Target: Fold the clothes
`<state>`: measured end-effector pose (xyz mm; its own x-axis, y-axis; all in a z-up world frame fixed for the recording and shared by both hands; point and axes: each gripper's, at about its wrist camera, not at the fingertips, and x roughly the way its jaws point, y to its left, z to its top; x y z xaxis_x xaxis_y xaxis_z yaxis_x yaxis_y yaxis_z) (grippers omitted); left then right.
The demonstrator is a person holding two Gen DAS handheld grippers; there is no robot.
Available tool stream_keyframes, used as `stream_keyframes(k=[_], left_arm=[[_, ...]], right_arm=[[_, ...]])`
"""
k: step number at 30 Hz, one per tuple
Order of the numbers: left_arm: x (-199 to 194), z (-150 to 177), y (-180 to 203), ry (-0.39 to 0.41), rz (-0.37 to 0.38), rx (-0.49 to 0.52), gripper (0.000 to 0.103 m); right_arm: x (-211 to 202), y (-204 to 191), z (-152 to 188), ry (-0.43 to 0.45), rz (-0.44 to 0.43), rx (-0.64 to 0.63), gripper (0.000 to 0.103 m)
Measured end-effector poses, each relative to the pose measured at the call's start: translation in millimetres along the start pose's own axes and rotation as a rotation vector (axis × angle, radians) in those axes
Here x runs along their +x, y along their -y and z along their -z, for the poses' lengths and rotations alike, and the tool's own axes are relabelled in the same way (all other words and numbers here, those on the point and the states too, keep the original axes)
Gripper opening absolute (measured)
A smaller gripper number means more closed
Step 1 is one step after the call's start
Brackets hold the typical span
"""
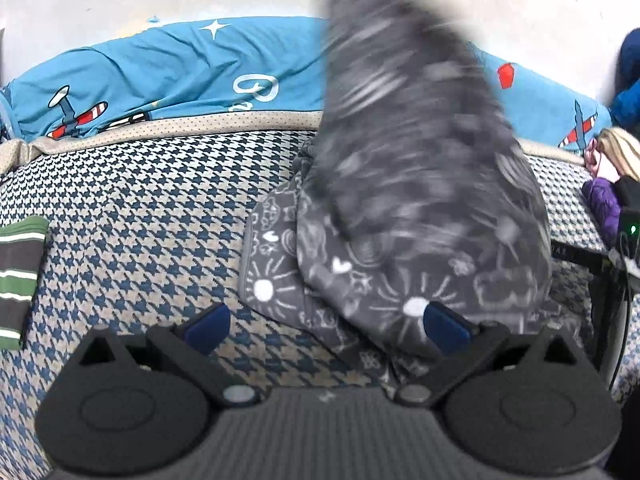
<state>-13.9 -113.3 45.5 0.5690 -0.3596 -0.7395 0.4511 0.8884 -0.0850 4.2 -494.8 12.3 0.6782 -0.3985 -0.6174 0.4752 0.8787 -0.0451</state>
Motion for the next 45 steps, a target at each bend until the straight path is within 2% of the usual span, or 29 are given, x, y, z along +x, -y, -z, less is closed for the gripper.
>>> stream_keyframes(k=[13,17,20,40,43,45], left_arm=[[6,3,11,-0.054,0.014,-0.015,0.103],[0,5,14,-0.037,0.030,0.011,0.103],[0,6,15,-0.036,0.010,0.005,0.103],[2,23,22,-0.027,-0.004,-0.027,0.103],[0,29,22,-0.028,-0.013,-0.052,0.103],[-1,34,22,-0.034,-0.014,-0.076,0.103]], right_arm=[[0,0,0,0.000,0.000,0.000,0.103],[0,0,0,0.000,0.000,0.000,0.103],[0,0,0,-0.001,0.000,0.000,0.103],[0,0,0,-0.004,0.000,0.000,0.103],[-1,1,-2,-0.025,-0.012,-0.013,0.103],[-6,5,-3,-0.060,-0.050,-0.043,0.103]])
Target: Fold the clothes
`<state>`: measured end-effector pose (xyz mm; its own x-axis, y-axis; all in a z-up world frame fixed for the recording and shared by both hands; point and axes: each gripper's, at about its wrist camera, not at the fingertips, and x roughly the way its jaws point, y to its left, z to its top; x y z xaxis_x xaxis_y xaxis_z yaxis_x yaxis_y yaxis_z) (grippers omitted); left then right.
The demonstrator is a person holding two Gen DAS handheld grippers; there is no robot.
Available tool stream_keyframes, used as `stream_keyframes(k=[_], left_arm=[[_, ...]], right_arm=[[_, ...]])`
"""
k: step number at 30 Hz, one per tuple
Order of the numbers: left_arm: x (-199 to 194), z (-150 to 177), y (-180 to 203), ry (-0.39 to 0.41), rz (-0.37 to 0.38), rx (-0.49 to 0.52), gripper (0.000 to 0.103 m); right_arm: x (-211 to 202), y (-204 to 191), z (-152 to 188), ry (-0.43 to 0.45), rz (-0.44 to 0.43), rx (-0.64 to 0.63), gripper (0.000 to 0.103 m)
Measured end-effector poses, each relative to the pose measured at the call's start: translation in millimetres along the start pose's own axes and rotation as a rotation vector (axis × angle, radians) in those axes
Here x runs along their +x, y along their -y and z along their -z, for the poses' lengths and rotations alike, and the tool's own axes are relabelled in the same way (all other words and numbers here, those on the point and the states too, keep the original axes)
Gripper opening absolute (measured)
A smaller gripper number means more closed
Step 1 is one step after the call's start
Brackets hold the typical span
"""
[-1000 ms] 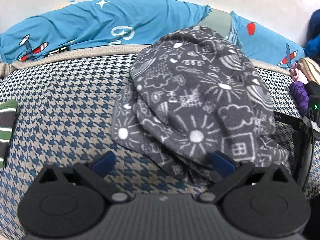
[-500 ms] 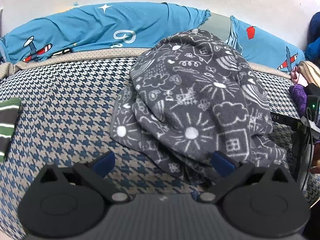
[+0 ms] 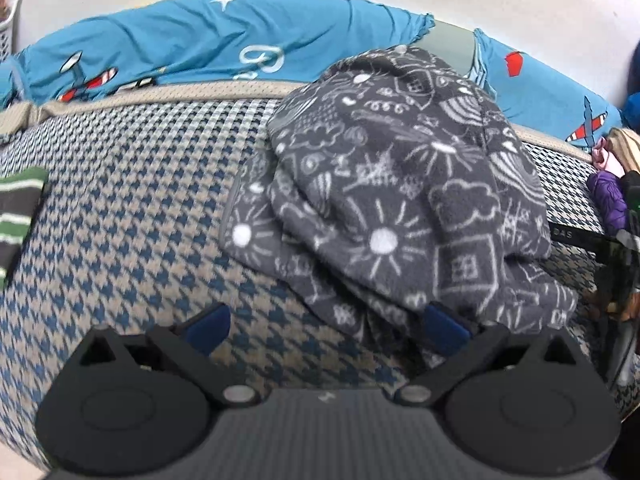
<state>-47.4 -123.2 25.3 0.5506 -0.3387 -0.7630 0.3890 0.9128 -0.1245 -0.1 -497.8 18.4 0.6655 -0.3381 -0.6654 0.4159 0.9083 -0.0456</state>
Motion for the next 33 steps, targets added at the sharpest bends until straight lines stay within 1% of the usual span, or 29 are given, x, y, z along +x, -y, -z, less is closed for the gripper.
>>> stream_keyframes(k=[3,8,12,18,23,28,33], left_arm=[[-3,9,1,-0.003,0.000,-0.011,0.103],[-3,20,6,-0.018,-0.025,-0.002,0.103],[-3,31,14,-0.040,-0.028,0.002,0.103],[-2,45,27,-0.076,-0.025,0.002,0.103],[-5,52,33,-0.092,-0.035,0.007,0.103],[-4,54,38,-0.106,-0.049,0.007,0.103],[-11,63,42,-0.115,-0.061,0.020,0.103]], right_arm=[[-5,4,-2,-0.051,-0.055,-0.056,0.103],[-14,5,0,-0.102,-0.100,-0.141,0.103],[-24,2,4,-0.140,-0.129,-0.215,0.103],[-38,-6,11,-0.162,-0.129,-0.323,0.103],[-51,-8,20,-0.183,-0.154,-0.391,0.103],[-62,-10,29,-0.200,-0.163,-0.409,0.103],[-72,-12,33,-0.226,-0.212,-0.407,0.103]])
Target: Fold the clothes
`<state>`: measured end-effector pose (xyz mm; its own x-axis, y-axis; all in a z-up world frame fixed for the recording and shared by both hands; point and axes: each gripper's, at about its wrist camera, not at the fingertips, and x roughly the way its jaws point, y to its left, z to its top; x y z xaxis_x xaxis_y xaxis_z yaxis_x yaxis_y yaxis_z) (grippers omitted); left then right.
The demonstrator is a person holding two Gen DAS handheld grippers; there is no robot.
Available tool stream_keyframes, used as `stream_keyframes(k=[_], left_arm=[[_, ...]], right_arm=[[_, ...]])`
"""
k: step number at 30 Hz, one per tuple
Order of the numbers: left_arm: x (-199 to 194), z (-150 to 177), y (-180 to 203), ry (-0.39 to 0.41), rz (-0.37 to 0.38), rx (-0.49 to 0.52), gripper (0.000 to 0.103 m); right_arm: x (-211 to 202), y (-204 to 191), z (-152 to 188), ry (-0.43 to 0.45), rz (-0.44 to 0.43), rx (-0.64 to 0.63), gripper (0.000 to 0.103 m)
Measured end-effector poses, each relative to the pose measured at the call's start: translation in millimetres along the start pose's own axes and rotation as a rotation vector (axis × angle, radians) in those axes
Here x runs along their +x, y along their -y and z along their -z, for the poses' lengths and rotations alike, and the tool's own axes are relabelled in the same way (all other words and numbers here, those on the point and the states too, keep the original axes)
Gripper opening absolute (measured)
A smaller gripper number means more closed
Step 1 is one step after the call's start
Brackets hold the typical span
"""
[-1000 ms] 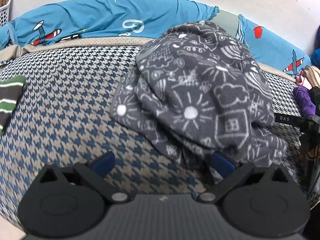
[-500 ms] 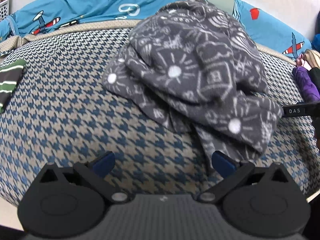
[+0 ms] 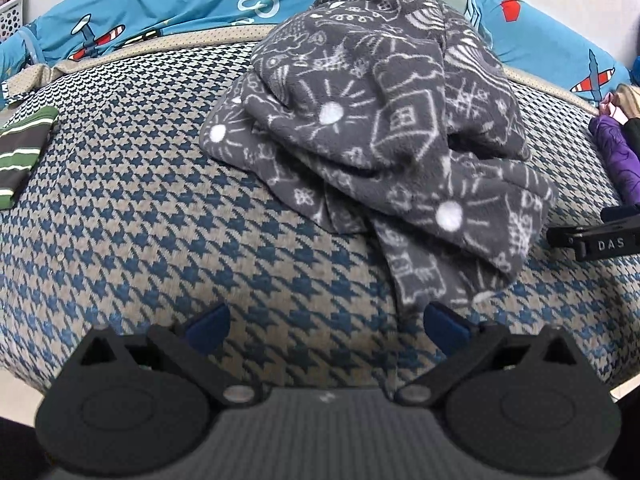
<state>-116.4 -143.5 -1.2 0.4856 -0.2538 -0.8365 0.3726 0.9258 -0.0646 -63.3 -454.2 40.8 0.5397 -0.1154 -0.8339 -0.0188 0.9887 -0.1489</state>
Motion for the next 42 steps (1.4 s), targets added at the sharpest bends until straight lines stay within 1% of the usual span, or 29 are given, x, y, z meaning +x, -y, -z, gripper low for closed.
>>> stream_keyframes(k=[10,16,21,32,37,40,42], left_arm=[[-2,6,6,-0.018,-0.008,0.021,0.103],[-5,15,14,-0.031,-0.009,0.042,0.103],[-6,23,23,-0.045,-0.001,0.060,0.103],[-10,37,39,-0.072,0.005,0.106,0.103],[-3,33,30,-0.081,-0.008,0.122,0.103],[-4,34,28,-0.081,-0.010,0.126,0.103],[-6,36,27,-0.082,-0.010,0.125,0.103]], right_arm=[[-16,-19,16,0.007,-0.068,-0.034,0.103],[-21,-23,20,0.008,-0.077,-0.045,0.103],[-33,-23,34,-0.003,-0.082,-0.018,0.103],[-85,-14,105,-0.009,-0.082,0.021,0.103],[-100,-4,131,-0.012,-0.083,0.036,0.103],[-114,3,156,-0.015,-0.092,0.057,0.103],[-120,8,167,-0.015,-0.095,0.063,0.103]])
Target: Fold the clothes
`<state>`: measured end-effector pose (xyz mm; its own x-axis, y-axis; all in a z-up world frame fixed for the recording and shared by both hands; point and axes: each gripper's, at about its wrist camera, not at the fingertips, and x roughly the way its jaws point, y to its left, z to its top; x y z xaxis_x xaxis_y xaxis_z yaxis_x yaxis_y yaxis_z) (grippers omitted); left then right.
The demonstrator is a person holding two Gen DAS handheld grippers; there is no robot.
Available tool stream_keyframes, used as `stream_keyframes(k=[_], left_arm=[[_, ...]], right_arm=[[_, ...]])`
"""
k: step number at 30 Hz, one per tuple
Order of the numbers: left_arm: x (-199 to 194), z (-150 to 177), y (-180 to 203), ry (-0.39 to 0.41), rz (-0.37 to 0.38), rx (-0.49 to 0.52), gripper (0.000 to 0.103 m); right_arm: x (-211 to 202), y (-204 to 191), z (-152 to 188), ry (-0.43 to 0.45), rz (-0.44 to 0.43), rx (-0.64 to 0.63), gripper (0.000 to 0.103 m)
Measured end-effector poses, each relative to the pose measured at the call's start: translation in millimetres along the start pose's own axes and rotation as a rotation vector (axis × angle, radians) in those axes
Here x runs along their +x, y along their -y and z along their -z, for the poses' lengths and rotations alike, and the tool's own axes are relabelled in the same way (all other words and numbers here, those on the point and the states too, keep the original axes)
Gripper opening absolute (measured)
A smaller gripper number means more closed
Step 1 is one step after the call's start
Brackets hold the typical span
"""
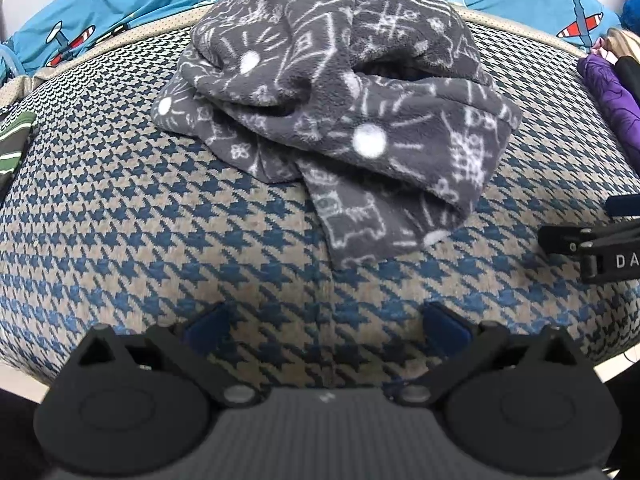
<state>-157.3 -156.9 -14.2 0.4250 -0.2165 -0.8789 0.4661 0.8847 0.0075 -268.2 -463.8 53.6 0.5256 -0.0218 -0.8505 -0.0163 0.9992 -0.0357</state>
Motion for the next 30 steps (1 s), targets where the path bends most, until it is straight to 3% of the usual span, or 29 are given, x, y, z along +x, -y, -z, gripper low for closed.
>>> stream_keyframes(k=[18,30], left_arm=[[-20,31,-15,-0.002,-0.003,0.039,0.103],[-15,22,-2,-0.006,-0.016,0.014,0.103]], right_arm=[[-57,28,79,0.002,0.012,0.002,0.103],[-90,46,121,0.000,0.017,0.000,0.103]])
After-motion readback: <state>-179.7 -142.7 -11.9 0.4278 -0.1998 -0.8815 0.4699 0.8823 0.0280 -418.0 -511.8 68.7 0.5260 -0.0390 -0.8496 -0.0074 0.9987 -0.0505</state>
